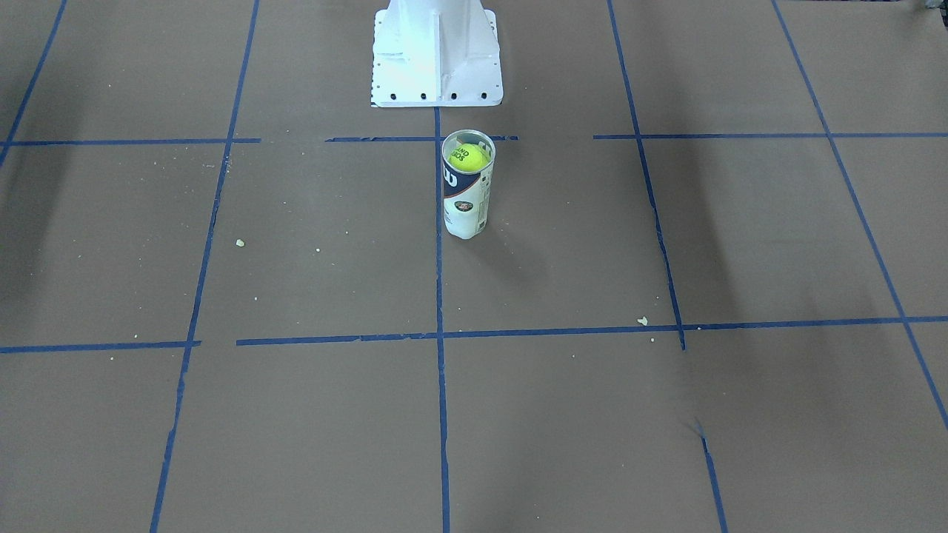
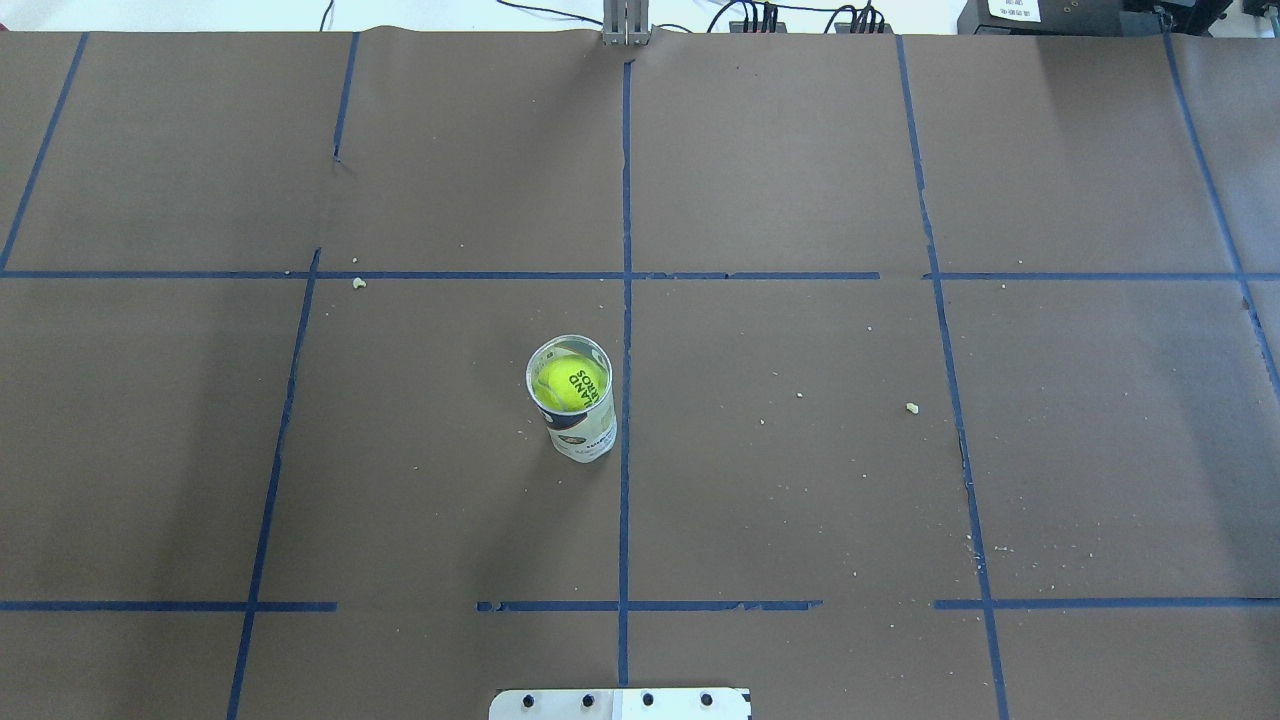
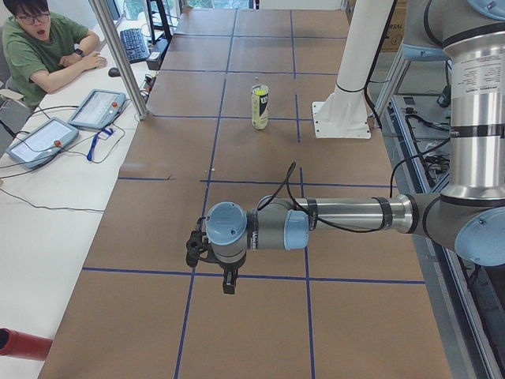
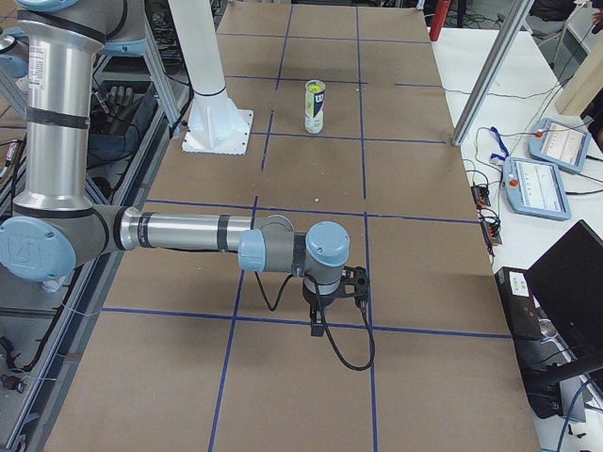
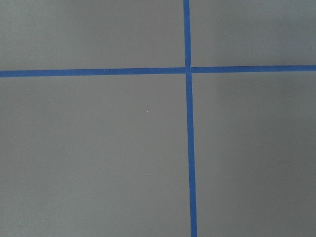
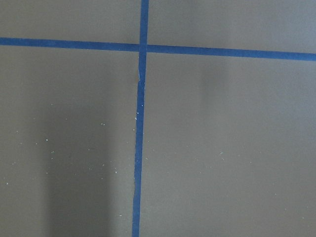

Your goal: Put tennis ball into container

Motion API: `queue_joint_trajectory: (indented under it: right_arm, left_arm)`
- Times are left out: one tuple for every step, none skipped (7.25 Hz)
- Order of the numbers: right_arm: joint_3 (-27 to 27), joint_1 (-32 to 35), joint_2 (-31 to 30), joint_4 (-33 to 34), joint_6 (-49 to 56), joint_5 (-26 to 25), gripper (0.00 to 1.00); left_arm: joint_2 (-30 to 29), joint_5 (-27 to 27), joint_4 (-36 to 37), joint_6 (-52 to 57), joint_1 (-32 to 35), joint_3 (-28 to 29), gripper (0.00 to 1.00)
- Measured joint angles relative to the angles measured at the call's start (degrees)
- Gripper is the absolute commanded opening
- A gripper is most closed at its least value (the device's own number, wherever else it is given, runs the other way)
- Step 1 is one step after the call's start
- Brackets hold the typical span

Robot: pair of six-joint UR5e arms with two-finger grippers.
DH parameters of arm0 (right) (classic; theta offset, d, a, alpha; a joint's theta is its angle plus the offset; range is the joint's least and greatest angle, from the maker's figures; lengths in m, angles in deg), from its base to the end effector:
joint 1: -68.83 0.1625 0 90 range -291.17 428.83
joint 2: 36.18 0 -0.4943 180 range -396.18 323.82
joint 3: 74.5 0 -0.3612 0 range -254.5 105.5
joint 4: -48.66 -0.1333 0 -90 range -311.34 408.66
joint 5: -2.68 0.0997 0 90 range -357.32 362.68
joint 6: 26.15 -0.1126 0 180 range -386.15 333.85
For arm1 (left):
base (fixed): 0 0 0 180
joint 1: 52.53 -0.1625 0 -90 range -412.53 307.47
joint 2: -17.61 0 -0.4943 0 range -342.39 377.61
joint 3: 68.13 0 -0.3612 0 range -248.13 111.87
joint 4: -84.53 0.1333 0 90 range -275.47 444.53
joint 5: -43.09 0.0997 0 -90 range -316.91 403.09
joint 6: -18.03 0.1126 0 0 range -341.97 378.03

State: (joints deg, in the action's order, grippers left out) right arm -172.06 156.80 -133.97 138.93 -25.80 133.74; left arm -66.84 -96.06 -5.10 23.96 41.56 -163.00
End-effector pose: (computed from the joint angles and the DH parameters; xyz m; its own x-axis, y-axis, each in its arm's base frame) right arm 0.0454 -0.3950 0.7395 0.7535 -0.0271 0.6569 0.0400 0.9992 -0.0047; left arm -0.0774 -0.4072 0.7342 0.6553 0.0429 -0.7541 0.0036 0.9982 0.0599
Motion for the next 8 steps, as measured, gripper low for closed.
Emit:
queue_joint_trajectory:
  right_arm:
    - [0.0, 0.0, 0.0, 0.0, 0.0, 0.0, 1.00]
    - [0.0, 0.0, 0.0, 0.0, 0.0, 0.0, 1.00]
    - [0.0, 0.0, 0.0, 0.0, 0.0, 0.0, 1.00]
    - [0.0, 0.0, 0.0, 0.0, 0.0, 0.0, 1.00]
    - [0.0, 0.0, 0.0, 0.0, 0.0, 0.0, 1.00]
    - [0.0, 0.0, 0.0, 0.0, 0.0, 0.0, 1.00]
    - [0.0, 0.0, 0.0, 0.0, 0.0, 0.0, 1.00]
    - [0.0, 0.0, 0.0, 0.0, 0.0, 0.0, 1.00]
  left_arm:
    - [-0.6, -0.2, 0.1, -0.1, 0.0, 0.3, 1.00]
    - [-1.1, -0.4, 0.0, -0.1, 0.1, 1.2, 1.00]
    - [-1.1, -0.6, -0.2, -0.1, 0.3, 1.8, 1.00]
    - [-1.1, -0.5, -0.2, -0.1, 0.6, 2.5, 1.00]
    - [-1.2, -0.2, -0.1, -0.1, 0.7, 3.9, 1.00]
    - [-1.2, -0.1, -0.1, -0.1, 0.7, 4.7, 1.00]
    - [-1.2, 0.0, -0.1, -0.1, 0.7, 5.0, 1.00]
    - [-1.2, 0.0, -0.1, -0.1, 0.7, 4.4, 1.00]
